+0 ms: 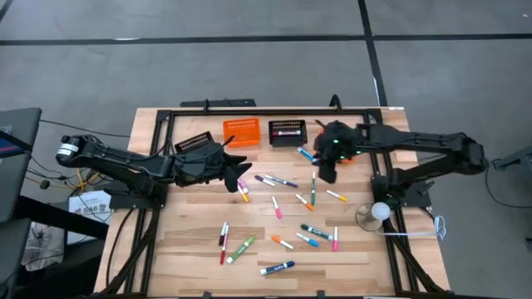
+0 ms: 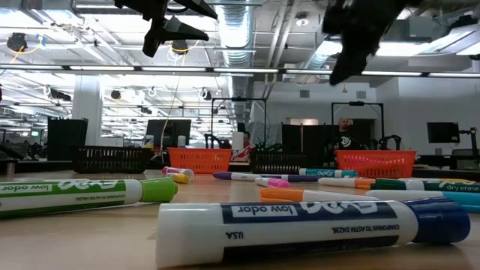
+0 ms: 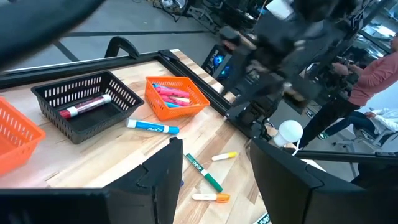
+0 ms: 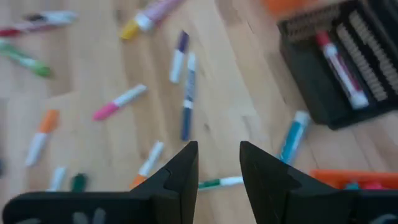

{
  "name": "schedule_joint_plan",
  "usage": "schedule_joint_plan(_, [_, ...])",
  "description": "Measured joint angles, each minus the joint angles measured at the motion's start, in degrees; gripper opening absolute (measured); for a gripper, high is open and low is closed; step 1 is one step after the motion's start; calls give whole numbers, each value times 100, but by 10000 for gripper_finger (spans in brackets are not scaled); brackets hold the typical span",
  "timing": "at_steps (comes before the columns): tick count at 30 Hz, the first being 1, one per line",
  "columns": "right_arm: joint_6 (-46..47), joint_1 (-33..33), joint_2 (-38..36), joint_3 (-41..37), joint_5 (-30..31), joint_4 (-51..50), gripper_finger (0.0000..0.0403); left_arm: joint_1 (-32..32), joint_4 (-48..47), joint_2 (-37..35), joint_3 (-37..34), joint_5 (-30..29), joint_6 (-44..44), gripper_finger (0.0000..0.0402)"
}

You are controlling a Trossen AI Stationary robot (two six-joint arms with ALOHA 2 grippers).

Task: Pick & Place Markers
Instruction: Put the top white light blue marker into the middle black bin

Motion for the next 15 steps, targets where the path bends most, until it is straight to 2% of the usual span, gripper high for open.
schedule_joint_plan(7, [-45,-565,1316,-4,-376,199,124,-2,0,0,0,4,-18,187])
schedule_joint_plan(15, [-586,-1026,2441,366,-487,139,205,-2,0,0,0,138,-10,186])
